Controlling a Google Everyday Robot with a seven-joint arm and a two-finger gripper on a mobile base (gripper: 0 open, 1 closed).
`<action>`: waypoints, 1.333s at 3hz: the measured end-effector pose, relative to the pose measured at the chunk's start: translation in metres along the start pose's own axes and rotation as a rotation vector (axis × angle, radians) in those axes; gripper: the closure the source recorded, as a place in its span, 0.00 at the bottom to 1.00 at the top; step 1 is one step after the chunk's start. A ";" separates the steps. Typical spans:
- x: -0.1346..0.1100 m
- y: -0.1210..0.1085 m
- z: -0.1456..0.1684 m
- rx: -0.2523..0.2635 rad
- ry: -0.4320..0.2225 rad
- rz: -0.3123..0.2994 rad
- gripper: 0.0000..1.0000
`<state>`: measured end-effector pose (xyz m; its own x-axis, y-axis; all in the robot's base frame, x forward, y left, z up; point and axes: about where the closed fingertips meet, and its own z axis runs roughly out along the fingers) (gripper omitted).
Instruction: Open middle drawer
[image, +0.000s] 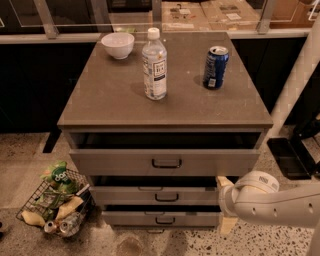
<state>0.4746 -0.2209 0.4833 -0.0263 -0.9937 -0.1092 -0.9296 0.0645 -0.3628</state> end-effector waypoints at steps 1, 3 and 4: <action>-0.011 -0.005 0.019 0.009 -0.036 -0.025 0.00; -0.017 -0.005 0.031 0.010 -0.056 -0.046 0.00; -0.020 -0.004 0.053 -0.001 -0.084 -0.027 0.00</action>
Offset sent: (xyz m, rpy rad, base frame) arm 0.0110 0.0122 -0.0137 0.0229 -0.0132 0.0339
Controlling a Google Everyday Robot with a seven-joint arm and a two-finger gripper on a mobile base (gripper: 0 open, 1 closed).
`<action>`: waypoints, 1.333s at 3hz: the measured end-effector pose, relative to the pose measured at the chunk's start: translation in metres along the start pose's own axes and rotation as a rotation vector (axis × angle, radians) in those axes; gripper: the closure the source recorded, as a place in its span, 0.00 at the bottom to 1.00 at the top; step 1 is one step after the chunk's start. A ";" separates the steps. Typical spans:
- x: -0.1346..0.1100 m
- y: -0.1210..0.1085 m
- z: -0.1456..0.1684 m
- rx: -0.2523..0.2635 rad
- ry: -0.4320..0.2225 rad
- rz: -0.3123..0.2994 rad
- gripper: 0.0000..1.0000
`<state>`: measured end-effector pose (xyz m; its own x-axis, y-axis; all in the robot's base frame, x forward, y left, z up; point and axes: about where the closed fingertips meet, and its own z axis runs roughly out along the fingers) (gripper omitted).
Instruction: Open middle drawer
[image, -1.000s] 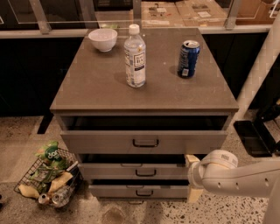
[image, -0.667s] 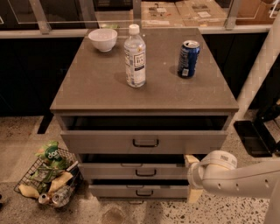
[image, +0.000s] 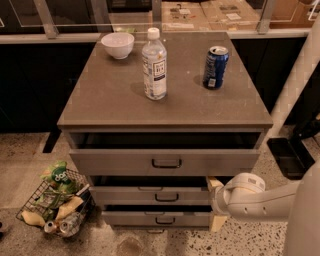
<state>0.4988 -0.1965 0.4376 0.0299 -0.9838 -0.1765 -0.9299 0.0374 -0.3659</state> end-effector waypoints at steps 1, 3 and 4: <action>-0.003 -0.001 0.023 -0.002 -0.036 0.017 0.00; -0.005 -0.004 0.035 0.014 -0.073 0.032 0.47; -0.006 -0.003 0.036 0.013 -0.075 0.031 0.72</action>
Offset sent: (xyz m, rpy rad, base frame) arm 0.0202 0.0177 -0.0487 0.1323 -0.0438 -0.0178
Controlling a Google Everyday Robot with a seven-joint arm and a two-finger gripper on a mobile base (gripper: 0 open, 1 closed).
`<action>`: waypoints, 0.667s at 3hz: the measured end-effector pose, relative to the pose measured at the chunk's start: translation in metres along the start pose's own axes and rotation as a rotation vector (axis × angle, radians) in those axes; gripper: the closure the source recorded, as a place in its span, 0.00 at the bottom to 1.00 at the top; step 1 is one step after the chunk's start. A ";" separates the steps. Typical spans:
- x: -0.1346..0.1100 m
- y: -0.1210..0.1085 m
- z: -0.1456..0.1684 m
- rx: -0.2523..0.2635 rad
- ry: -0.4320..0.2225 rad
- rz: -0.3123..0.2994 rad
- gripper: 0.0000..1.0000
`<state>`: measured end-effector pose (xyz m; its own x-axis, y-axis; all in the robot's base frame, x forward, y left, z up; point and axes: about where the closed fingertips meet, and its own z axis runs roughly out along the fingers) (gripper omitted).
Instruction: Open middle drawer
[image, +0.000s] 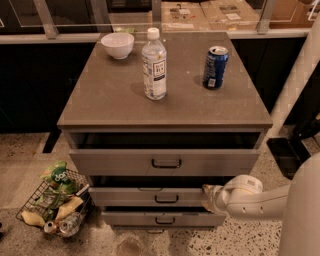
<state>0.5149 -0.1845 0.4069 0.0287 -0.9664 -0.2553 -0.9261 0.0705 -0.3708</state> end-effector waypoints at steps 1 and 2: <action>-0.001 -0.001 -0.003 0.000 0.000 0.000 0.94; -0.003 -0.003 -0.009 0.000 0.000 0.000 1.00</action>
Offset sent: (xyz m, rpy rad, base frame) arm 0.0000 0.0000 0.0026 0.0000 0.0000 0.0000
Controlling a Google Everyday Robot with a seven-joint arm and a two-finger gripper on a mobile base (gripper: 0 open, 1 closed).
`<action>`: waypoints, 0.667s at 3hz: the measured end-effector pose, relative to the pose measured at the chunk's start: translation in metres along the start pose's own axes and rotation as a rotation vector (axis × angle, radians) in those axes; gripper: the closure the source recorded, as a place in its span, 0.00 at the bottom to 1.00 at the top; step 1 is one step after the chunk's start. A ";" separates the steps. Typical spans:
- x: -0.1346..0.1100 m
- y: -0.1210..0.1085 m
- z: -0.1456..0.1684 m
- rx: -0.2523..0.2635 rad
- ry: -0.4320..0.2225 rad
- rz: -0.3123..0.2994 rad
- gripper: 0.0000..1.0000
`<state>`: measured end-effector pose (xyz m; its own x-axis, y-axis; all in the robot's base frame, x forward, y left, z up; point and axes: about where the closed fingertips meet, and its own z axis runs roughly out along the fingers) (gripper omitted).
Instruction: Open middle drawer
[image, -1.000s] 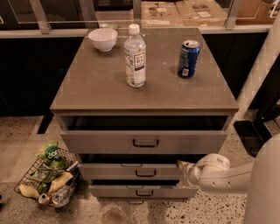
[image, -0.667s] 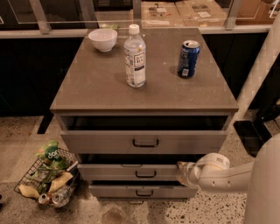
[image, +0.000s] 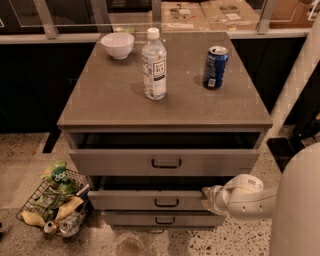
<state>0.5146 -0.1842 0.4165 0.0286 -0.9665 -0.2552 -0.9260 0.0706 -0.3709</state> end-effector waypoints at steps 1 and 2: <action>0.000 0.000 0.000 0.000 0.000 0.000 1.00; 0.000 0.000 -0.001 0.000 0.000 0.000 1.00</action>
Offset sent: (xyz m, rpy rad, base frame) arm -0.0006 0.0095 -0.0041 -0.0113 0.0694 0.0481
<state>0.5146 -0.1841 0.4176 0.0287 -0.9665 -0.2552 -0.9261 0.0705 -0.3708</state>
